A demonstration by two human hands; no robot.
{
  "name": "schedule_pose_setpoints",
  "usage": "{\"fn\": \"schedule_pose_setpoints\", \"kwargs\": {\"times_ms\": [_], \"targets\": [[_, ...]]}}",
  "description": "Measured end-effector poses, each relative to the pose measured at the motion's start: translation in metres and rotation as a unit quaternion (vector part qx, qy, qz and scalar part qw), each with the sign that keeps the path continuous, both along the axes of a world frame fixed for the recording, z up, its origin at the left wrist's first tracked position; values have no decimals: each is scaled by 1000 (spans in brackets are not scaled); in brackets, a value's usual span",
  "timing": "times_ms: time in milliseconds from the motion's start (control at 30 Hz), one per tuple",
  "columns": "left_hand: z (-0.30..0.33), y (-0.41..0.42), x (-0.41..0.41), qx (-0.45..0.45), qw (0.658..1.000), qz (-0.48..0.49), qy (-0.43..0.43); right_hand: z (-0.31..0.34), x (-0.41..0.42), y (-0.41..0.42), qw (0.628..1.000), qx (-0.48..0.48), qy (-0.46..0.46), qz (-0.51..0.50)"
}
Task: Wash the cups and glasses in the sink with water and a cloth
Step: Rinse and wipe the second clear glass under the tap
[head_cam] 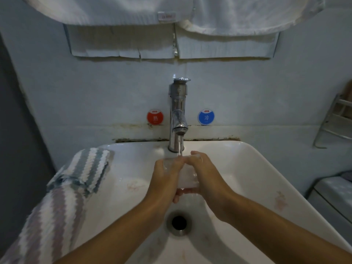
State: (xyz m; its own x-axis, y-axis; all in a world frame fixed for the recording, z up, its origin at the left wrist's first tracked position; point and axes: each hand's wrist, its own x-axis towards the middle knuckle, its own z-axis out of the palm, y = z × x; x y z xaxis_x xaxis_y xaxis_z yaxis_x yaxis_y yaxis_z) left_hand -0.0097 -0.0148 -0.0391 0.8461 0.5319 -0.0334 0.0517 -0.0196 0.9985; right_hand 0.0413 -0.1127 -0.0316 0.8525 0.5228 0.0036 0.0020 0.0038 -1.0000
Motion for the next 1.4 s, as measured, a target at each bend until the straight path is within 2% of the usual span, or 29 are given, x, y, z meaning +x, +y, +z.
{"fn": "schedule_pose_setpoints", "kwargs": {"times_ms": [100,300,433,667,867,933,1067,1133,1200,1300,1400], "targets": [[-1,4,3,-6,1000,23,6,-1,-1,1,1000,-1,-6,7],[-5,-1,2,26,999,26,-6,0,-2,5,997,-13,30,-67],[-4,-1,1,46,999,8,15,1,0,0,998,-6,54,-30],[3,2,0,-14,999,48,-3,1,-2,1,991,52,115,40],[-2,0,-2,55,996,50,-40,7,-3,-1,974,58,219,8],[0,0,-2,68,997,24,-39,8,-5,-2,979,57,195,7],[8,-2,-7,41,999,-7,2,2,-2,1,999,29,37,-22],[9,-1,-8,21,1000,-3,15,-2,-1,3,1000,17,6,-25],[7,1,-6,20,1000,13,5,-2,-2,4,999,13,41,-16],[-1,1,-4,69,997,28,-10,2,-4,1,990,24,141,-10],[-7,-1,0,79,996,30,-16,6,-4,-3,987,17,162,-11]]}}
